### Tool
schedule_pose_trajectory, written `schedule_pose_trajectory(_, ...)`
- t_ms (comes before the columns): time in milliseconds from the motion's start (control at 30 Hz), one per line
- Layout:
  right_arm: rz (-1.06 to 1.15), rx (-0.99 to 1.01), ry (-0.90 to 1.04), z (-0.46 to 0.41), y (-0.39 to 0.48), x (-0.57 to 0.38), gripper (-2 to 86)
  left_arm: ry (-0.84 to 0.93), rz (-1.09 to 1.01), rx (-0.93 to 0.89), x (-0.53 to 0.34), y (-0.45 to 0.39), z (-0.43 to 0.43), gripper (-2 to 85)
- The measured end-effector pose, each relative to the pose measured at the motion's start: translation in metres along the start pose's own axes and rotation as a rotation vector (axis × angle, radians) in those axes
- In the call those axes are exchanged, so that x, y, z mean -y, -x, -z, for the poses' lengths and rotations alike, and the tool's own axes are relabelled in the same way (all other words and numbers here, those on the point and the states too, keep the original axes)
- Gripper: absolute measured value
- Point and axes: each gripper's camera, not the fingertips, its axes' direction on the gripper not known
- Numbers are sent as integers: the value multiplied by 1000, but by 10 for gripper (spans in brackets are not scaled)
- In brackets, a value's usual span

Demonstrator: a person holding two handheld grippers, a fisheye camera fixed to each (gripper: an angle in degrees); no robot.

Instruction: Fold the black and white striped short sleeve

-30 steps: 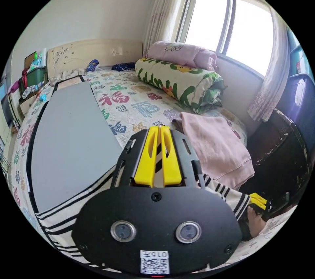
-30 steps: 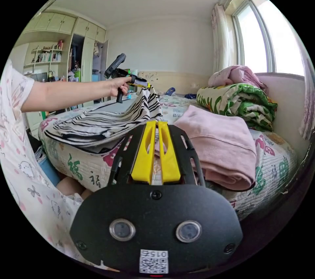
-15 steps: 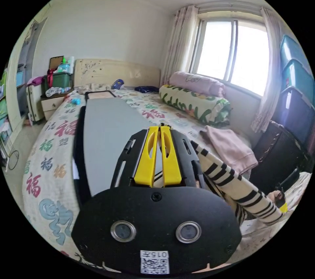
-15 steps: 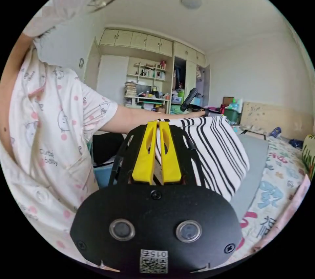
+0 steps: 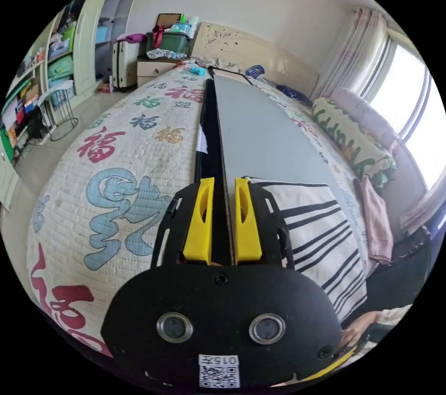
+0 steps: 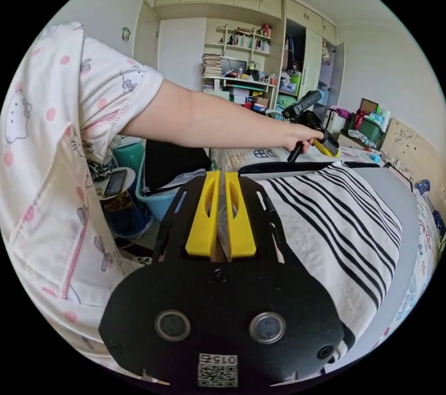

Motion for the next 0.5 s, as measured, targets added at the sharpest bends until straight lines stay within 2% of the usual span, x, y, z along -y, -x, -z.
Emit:
schedule_pose_trajectory(67,-64,23,-44,24,-25,20,65,6,31,-201,-9,16,-14,99)
schedule_pose_trajectory(167,-212,-20,-93,70,-89,42,77,25,-2,-305,-20,23,-29,110)
schedule_pose_trajectory(300,-535,-116,-81,120,-209,55,102,66,-65,-291,-24,26,-51,122)
schedule_pose_trajectory(367,-709,-146,-15,133,-289,62,111,95,-86,-257,-21,31,-71,131)
schedule_pose_trajectory(500,-829,-164,33,126,-371,92,120,142,-111,-256,-10,35,-108,133)
